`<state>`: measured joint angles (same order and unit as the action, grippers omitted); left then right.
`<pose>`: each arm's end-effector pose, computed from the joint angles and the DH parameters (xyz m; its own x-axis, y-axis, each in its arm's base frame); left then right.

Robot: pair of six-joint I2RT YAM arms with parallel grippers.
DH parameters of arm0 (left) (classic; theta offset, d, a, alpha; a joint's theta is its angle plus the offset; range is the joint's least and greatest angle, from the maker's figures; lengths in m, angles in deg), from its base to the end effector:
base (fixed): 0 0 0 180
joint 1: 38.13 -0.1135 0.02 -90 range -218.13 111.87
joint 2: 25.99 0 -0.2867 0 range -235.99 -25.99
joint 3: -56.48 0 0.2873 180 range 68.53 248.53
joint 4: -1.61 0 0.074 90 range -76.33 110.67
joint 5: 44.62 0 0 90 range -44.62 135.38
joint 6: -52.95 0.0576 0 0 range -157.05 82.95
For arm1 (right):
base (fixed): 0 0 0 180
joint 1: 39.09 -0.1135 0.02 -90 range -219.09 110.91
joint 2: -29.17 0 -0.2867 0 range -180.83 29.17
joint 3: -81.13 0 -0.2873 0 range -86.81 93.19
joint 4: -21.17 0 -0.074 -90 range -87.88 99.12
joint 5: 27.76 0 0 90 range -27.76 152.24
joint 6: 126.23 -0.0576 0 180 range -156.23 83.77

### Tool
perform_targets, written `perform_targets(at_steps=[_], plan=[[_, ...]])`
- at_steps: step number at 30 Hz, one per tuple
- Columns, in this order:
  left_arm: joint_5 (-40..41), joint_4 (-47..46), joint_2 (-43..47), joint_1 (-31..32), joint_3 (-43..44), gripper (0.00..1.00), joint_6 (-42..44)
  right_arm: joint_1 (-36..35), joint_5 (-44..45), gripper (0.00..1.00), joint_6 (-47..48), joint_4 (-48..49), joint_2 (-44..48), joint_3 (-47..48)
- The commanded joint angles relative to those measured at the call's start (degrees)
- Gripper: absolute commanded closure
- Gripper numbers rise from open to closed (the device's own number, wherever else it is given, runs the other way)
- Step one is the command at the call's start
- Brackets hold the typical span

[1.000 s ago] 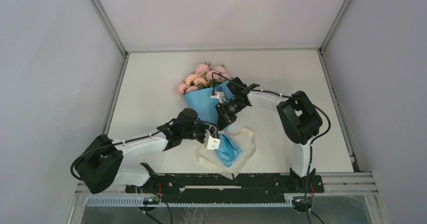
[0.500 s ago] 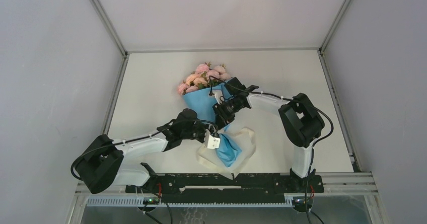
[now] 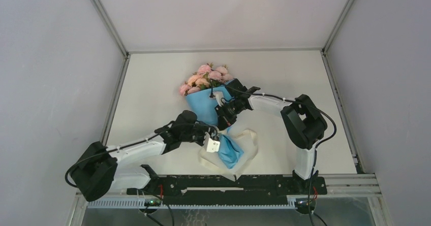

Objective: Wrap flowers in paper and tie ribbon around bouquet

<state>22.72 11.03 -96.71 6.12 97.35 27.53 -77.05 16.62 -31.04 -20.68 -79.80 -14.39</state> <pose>0.1800 -0.2064 0.1606 0.5799 0.5986 -0.5526 0.7776 -0.2045 0.5945 0.3062 0.2911 0.1609 -0.6598 -0.5950 -0.4589 -0.7190 0.3225 0.6157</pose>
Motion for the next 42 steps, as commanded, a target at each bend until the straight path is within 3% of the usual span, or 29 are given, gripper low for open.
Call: perform_targets(at_steps=[1, 3, 4, 7, 10, 14, 20, 26, 29, 32, 42], plan=[[-0.97, 15.41, 6.46, -0.47, 3.39, 0.35, 3.48, -0.15, 0.73, 1.0, 0.4, 0.21, 3.04, 0.17], [0.14, 24.38, 7.82, -1.17, 5.9, 0.04, 3.38, -0.27, 1.52, 1.0, 0.2, 0.18, 3.34, 0.17], [1.05, 27.96, 8.09, -1.46, 6.88, 0.01, 2.5, -0.37, 1.73, 1.0, 0.17, 0.18, 3.52, 0.17], [5.75, 31.13, 7.07, -2.68, 7.21, 0.0, -2.17, -0.52, 1.82, 1.0, -0.01, 0.69, 4.21, 0.17], [10.15, 24.74, 3.7, -5.36, 5.38, 0.0, -3.77, -0.87, 2.1, 1.0, -0.18, 0.91, 4.46, 0.17], [11.66, 15.02, 0.85, -7.12, 2.92, 0.0, -0.7, -0.92, 2.7, 1.0, 0.07, 0.36, 4.7, 0.17], [9.6, 12.13, -3.51, -8.02, 2.8, 0.01, 4.12, -0.92, 3.52, 1.0, 0.31, -0.26, 5.41, 0.17], [7.11, 13.97, -4.85, -7.9, 1.68, 0.3, 7.44, -0.55, 3.36, 1.0, 0.19, 0.36, 5.34, 0.17], [6.77, 14.04, -4.27, -7.94, 0.99, 0.69, 7.59, -0.48, 3.93, 1.0, -0.12, 0.57, 5.54, 0.17], [6.27, 13.96, -2.81, -7.92, 1.06, 0.98, 6.8, -0.63, 4.86, 1.0, -0.66, 0.91, 5.99, 0.17], [6.69, 13.44, 0.42, -7.96, 0.01, 1.0, 5.68, -1.51, 11.76, 0.97, -2.77, 0.5, 9.19, 0.17]])
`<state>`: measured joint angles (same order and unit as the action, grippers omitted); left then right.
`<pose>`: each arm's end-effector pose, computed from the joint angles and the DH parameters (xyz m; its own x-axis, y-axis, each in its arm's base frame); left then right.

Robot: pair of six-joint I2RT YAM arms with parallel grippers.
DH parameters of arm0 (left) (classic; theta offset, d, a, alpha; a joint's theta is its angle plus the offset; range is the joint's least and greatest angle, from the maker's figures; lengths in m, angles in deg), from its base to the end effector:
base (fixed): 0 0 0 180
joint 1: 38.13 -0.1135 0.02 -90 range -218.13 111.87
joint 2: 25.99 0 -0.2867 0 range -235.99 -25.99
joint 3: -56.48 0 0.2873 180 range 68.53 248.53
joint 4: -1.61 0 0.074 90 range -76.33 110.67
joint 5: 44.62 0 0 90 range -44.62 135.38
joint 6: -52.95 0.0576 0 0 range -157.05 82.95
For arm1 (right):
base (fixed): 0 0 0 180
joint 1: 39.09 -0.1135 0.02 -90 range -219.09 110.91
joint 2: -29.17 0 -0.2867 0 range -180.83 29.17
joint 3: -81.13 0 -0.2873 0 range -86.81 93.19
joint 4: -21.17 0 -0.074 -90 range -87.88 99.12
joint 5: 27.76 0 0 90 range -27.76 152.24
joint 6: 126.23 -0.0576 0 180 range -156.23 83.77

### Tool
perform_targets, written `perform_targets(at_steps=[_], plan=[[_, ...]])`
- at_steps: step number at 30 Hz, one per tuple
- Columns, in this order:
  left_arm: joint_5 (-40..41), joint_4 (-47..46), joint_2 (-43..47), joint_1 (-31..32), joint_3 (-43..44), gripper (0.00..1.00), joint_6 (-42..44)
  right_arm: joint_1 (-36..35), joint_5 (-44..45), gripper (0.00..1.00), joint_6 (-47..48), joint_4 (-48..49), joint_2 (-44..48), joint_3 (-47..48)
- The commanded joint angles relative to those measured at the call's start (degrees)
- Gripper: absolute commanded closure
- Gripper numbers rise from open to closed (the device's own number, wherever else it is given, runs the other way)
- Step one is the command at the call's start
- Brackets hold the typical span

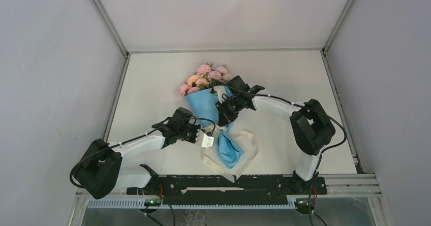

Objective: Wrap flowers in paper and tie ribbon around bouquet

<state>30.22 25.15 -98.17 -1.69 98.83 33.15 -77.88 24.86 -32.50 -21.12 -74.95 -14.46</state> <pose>0.1993 -0.1659 0.1395 0.4388 0.8048 -0.3996 0.8442 -0.2169 0.4903 0.3028 0.2883 0.1889 -0.6399 -0.5806 -0.5033 -0.7632 0.4039 0.5044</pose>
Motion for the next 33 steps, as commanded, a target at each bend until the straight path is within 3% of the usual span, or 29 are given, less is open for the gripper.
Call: perform_targets(at_steps=[1, 14, 23, 29, 33], plan=[[-0.8, -0.54, 2.1, -0.21, -1.74, 1.0, 0.5, -0.68, 4.34, 0.98, -1.47, 0.73, 4.56, 0.24], [2.42, 3.31, 5.2, -1.46, -3.49, 1.0, 4.16, 2.39, 13.63, 1.0, -7.12, -0.49, 11.95, -3.67], [4.17, 4.89, 5.56, -4.98, -6.01, 1.0, 10.91, 12.58, 10.57, 1.0, -12.8, 2.06, 17.64, -16.27], [4.84, 6.31, 6.91, -6.3, -6.06, 1.0, 14.75, 25.56, 3.3, 1.0, -18.43, 7.84, 20.57, -26.63], [6.7, 5.58, 7.05, -10.01, -6.26, 1.0, 22.46, 29.59, 2.58, 1.0, -18.18, 8.44, 18.35, -28.5]])
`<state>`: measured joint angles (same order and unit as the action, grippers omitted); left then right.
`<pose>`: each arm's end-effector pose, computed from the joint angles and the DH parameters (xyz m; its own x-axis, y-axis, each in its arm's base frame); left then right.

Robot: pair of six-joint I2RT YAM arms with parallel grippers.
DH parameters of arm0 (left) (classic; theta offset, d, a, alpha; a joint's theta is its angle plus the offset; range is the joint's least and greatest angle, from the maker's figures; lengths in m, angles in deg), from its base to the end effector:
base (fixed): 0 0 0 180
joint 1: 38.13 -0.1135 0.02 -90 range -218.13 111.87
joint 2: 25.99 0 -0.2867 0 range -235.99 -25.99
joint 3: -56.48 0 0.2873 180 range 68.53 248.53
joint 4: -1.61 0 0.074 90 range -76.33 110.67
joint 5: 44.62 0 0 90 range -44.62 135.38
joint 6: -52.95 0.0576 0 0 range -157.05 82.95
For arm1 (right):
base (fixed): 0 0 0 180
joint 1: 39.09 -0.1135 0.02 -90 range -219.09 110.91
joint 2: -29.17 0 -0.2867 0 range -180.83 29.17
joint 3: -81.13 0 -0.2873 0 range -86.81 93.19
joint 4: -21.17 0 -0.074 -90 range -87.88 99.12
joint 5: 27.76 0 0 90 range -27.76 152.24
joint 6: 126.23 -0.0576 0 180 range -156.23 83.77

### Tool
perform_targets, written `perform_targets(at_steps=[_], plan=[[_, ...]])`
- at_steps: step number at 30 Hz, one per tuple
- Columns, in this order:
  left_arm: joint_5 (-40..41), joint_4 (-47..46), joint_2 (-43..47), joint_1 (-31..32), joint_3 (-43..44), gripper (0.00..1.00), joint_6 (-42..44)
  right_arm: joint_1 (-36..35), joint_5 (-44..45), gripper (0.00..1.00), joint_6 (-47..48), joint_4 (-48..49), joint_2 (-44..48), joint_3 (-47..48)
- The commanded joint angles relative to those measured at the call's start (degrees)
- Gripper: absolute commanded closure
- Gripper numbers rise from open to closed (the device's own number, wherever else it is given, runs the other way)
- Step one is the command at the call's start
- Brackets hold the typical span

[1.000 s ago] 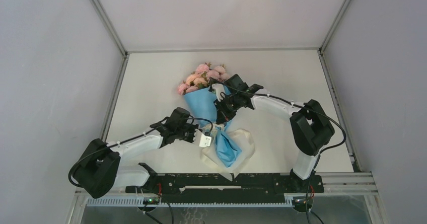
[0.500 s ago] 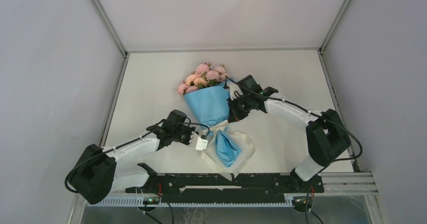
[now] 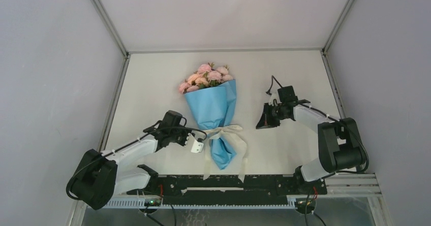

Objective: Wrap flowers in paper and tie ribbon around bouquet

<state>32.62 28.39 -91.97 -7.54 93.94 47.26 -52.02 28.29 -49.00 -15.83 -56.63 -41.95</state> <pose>0.1914 -0.1279 0.1312 0.5314 0.8132 -0.2371 0.7642 -0.3394 0.5485 0.2855 0.0986 0.1495 -0.9577 -0.0318 -0.2859 -0.2013 0.7838 0.5874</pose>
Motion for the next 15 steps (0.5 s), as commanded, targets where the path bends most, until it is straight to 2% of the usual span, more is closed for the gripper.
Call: perform_targets(at_steps=[1, 5, 8, 9, 13, 15], plan=[[4.41, 2.61, 0.89, -5.43, -1.29, 1.0, 9.97, 4.76, -0.74, 1.0, -1.75, 3.46, -0.32, -1.33], [3.65, 4.47, 1.38, -8.78, -0.84, 1.0, 14.07, 7.46, -1.48, 1.0, -2.38, 5.77, -1.01, -2.46], [-0.14, 4.48, 3.46, -8.51, -0.55, 1.0, 13.04, 3.53, -5.55, 1.0, -1.99, 10.14, -0.43, -1.92], [-0.54, 4.4, 3.56, -8.22, -0.39, 1.0, 12.43, 0.9, -5.98, 0.96, -0.69, 10.44, 0.0, -0.98], [0.68, 2.95, 2.88, -8.18, -1.31, 1.0, 12.3, -8.4, -6.65, 0.62, 2.41, 16.77, 1.02, 1.17], [0.3, 2.81, 3.19, -8.13, -1.8, 1.0, 12.72, -10.1, -6.31, 0.53, 3.17, 18.31, -1.01, 1.66]])
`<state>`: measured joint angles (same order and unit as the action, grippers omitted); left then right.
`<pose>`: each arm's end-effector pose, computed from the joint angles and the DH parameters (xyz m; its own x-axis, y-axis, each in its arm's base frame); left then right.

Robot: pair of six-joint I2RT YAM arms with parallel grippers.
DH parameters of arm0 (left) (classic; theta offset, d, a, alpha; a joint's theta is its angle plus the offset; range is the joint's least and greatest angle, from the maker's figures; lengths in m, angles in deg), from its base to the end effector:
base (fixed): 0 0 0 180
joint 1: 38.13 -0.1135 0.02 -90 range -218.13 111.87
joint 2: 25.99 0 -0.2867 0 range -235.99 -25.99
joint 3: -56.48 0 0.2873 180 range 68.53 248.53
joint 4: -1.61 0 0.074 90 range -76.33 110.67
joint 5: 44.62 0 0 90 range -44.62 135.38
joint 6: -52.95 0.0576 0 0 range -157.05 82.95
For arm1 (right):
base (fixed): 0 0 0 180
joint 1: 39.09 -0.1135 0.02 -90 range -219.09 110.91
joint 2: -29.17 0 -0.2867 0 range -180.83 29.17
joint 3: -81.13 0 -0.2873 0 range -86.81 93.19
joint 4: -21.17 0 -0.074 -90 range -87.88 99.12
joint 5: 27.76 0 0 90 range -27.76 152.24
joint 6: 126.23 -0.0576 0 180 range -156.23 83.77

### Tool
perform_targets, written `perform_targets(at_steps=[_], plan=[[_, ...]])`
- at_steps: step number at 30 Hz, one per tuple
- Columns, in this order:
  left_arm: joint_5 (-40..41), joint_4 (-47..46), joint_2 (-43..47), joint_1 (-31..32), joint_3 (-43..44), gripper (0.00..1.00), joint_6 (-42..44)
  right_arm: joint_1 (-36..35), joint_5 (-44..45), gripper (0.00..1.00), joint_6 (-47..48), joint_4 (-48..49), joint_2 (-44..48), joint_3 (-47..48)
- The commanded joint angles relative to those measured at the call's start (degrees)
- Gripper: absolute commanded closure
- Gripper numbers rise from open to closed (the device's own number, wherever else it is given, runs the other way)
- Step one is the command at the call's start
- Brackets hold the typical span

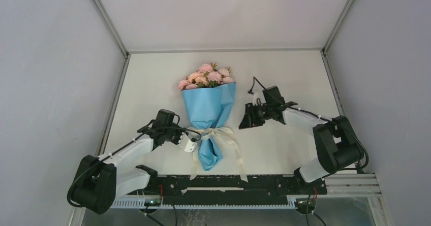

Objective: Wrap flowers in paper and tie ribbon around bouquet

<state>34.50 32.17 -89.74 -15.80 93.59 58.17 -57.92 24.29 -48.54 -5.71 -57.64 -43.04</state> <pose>0.2000 -0.0939 0.1321 0.5365 0.8369 -0.1087 0.7318 -0.3972 0.5539 0.2857 0.1348 0.1508 -0.9033 -0.1304 -0.4087 -0.3803 0.6843 0.6222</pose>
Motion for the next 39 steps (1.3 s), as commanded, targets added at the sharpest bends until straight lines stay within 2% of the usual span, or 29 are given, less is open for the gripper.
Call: perform_targets(at_steps=[1, 3, 6, 15, 17, 19, 22, 23, 26, 33, 39], plan=[[-1.78, -0.95, 1.03, 0.13, -1.5, 1.0, 1.77, -4.58, -2.2, 0.51, 2.81, 8.76, -1.53, 3.15], [-2.42, -1.06, 0.93, 0.13, -1.57, 1.0, 1.81, -5.21, -2.92, 0.44, 2.34, 10.18, -5.53, 4.25], [-2.73, -1.57, 0.71, 0.09, -2.02, 1.0, 2.22, -7.38, -3.89, 0.39, 3.52, 10.42, -9.26, 6.65], [-2.48, -1.82, 1.28, 0.17, -2.44, 1.0, 0.98, -10.73, -4.89, 0.41, 2.57, 13.15, -14.8, 7.36], [-2.43, -2.16, 1.26, 0.22, -2.3, 1.0, 0.29, -11.42, -3.67, 0.45, 2.26, 12.9, -15.87, 7.38], [-2.47, -2.87, 1.19, 0.19, -2.42, 1.0, 0.24, -11.61, -2.7, 0.56, 1.22, 13.59, -16.96, 7.38], [-2.47, -3.81, 1.25, 0.22, -2.47, 1.0, 0.06, -11.21, -1.04, 0.92, -0.56, 14.21, -17.41, 7.38], [-2.28, -4.26, 1.31, 0.19, -2.52, 1.0, -0.4, -10.83, -0.24, 1.0, -1.08, 14.05, -17.1, 7.34], [-0.69, -5.72, 0.88, -0.36, -2.56, 1.0, -1.47, -8.92, 1.97, 1.0, -3.15, 12.63, -15.02, 5.77], [-0.8, -5.06, 0.86, -4.21, -4.05, 1.0, 2.97, -2.09, 6.45, 1.0, -8.13, 10.77, -7.09, -4.13], [-1.45, -5.0, 0.31, -5.32, -3.93, 1.0, 4.74, 0.31, 8.51, 1.0, -8.37, 8.55, -5.26, -6.24]])
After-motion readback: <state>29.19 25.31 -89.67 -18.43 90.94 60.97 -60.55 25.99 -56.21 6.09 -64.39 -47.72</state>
